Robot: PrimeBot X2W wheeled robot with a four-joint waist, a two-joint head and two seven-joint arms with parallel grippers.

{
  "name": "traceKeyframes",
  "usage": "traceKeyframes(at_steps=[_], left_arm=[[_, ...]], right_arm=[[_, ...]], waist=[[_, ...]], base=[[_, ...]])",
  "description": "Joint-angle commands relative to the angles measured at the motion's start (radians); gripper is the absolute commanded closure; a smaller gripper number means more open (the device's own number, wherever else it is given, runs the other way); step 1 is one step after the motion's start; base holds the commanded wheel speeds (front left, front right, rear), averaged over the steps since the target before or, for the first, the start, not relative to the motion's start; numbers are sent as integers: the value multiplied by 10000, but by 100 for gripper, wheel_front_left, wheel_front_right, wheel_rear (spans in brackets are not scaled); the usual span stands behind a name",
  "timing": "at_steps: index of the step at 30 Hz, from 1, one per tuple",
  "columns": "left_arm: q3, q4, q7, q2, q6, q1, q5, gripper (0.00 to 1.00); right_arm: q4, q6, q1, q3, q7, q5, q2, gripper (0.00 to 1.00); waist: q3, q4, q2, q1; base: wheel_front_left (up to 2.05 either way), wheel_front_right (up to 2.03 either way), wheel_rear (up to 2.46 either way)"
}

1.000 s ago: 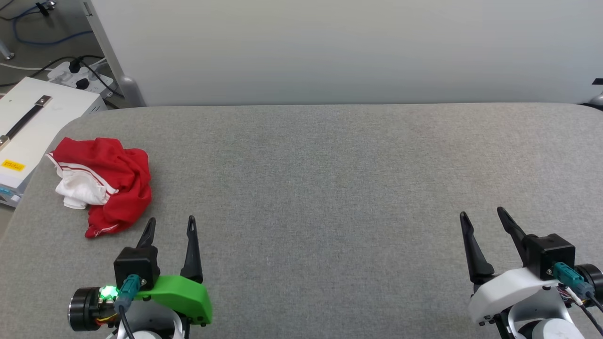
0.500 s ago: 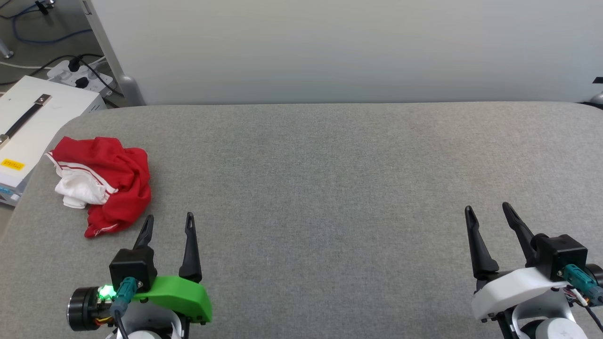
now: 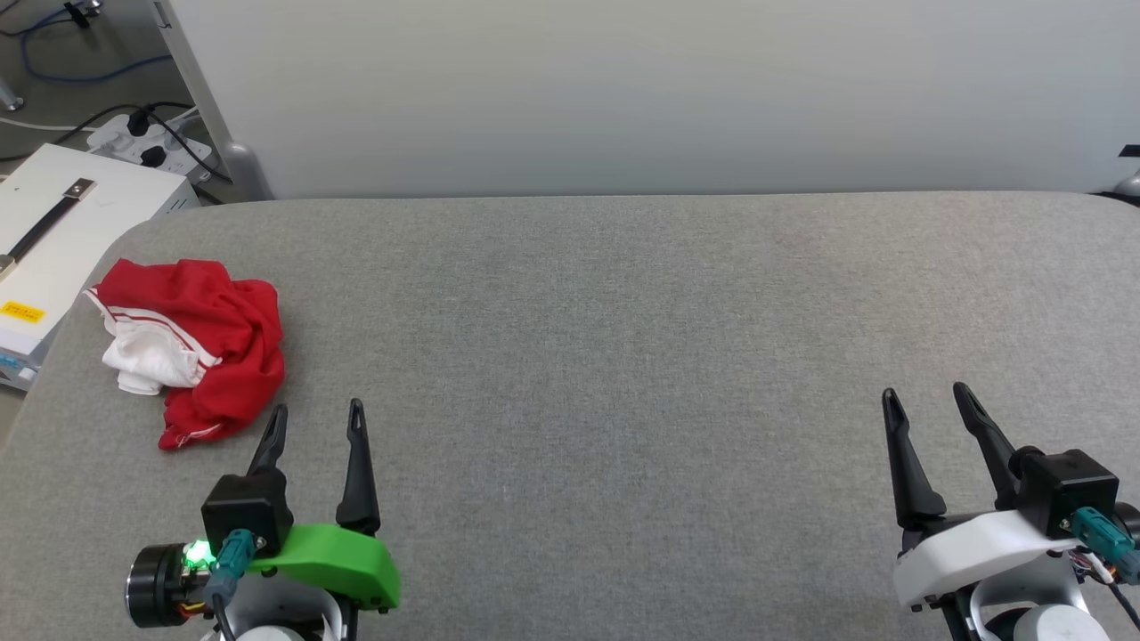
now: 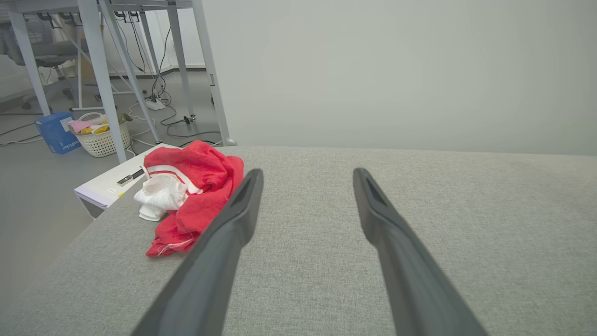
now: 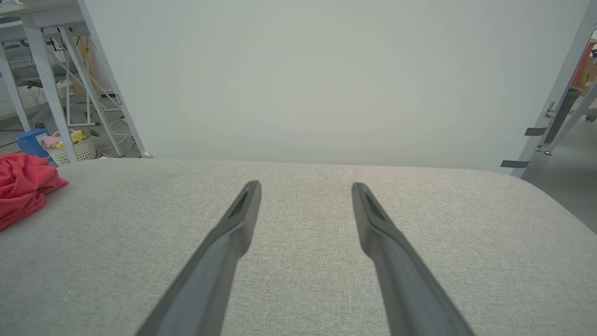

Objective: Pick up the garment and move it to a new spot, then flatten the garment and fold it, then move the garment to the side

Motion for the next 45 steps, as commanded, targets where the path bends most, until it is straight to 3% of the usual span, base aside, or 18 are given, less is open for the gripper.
traceKeyframes(at_steps=[1,45], left_arm=[[11,30,-114,-19,64,24,-103,0],[-63,498,-1023,-35,189,177,-571,0]], right_arm=[[-10,-3,152,-2,-111,122,7,0],[-63,-6,534,135,-1007,679,13,0]], waist=[[-3,4,0,0],[17,63,0,0]], base=[[0,0,0],[0,0,0]])
